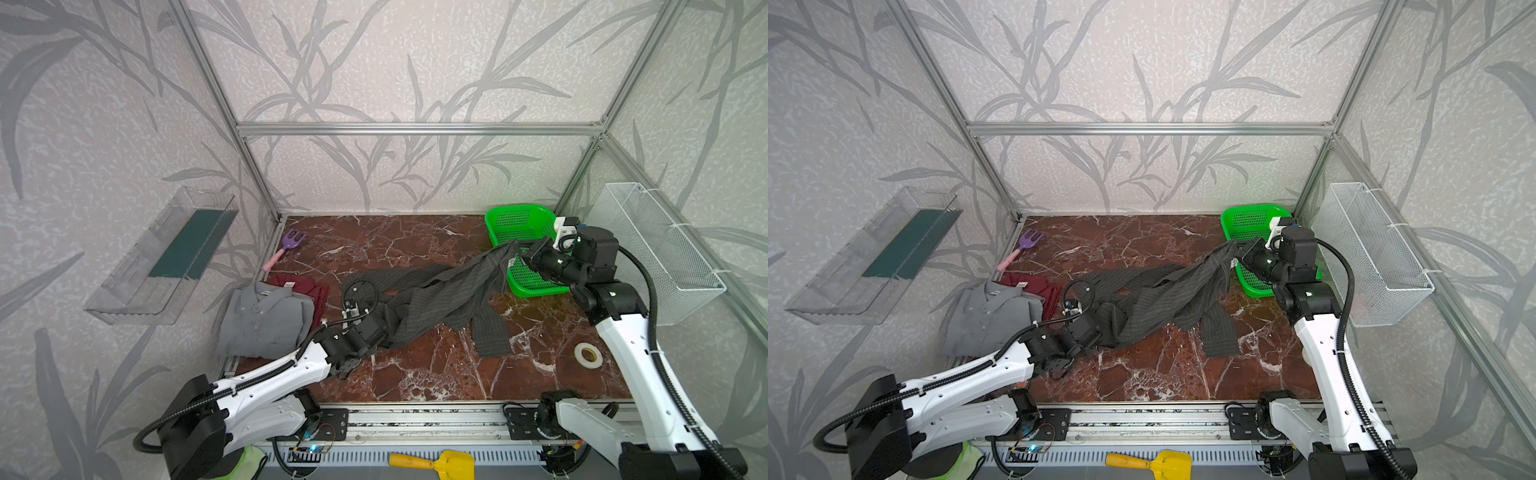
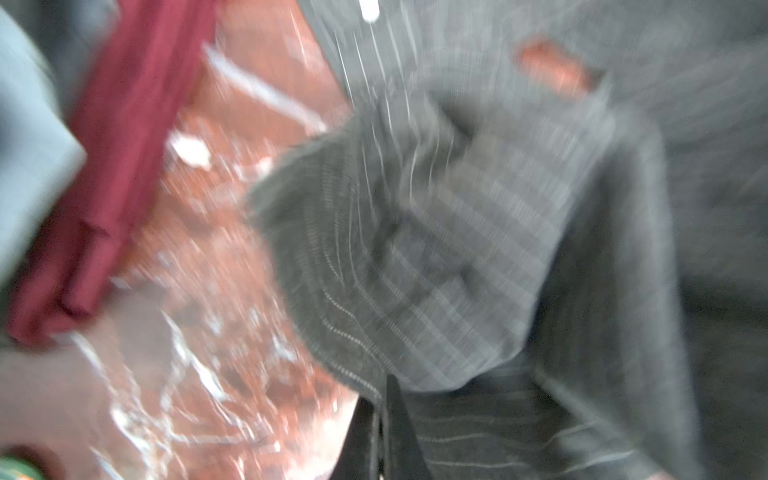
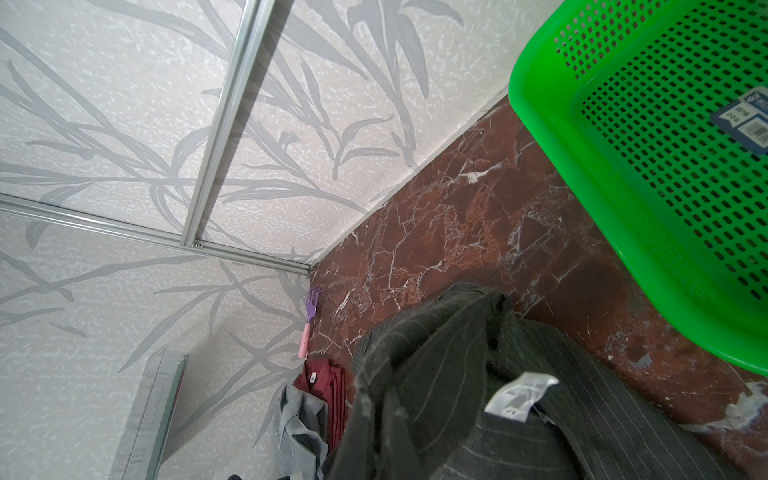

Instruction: Fold and stack the long sleeve shirts

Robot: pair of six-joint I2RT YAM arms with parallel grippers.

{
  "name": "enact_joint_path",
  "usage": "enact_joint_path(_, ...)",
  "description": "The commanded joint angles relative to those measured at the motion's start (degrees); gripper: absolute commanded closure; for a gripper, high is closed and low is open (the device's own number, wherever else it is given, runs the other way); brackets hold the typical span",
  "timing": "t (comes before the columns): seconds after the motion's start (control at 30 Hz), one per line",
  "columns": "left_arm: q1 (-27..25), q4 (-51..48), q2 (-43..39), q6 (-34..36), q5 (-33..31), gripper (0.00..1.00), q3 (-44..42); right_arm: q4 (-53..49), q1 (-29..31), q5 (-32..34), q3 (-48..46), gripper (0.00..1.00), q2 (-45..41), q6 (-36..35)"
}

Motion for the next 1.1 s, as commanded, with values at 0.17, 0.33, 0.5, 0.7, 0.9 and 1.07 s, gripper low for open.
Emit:
enact_joint_path(0.17,11.4,-3.9,-3.0,21.8,-9.8,1.0,27.7,-10.4,-0.1,-0.2,27.4,1.0,8.2,-9.1)
enact_joint_path(0.33,13.3,-3.1,1.5,30.3,-13.0,1.0,42.0,-18.6,-0.4,-1.4,42.6,1.0,16.0,-12.7)
enact_joint_path(0.5,15.5,-0.4,6.7,38.0,-13.2,1.0,54.7,-23.8,-0.8,-4.5,56.2,1.0,24.4,-14.9)
enact_joint_path(0.7,16.0,9.8,8.6,46.1,-14.5,1.0,54.9,-30.6,-0.8,-3.6,65.6,1.0,33.7,-16.7)
enact_joint_path(0.9,16.0,13.0,5.8,40.0,-11.2,1.0,43.4,-23.1,0.6,-5.7,46.2,1.0,35.1,-15.7)
enact_joint_path(1.07,15.9,9.9,5.2,35.8,-10.6,1.0,40.2,-16.2,4.2,-3.2,32.3,0.84,37.2,-15.8)
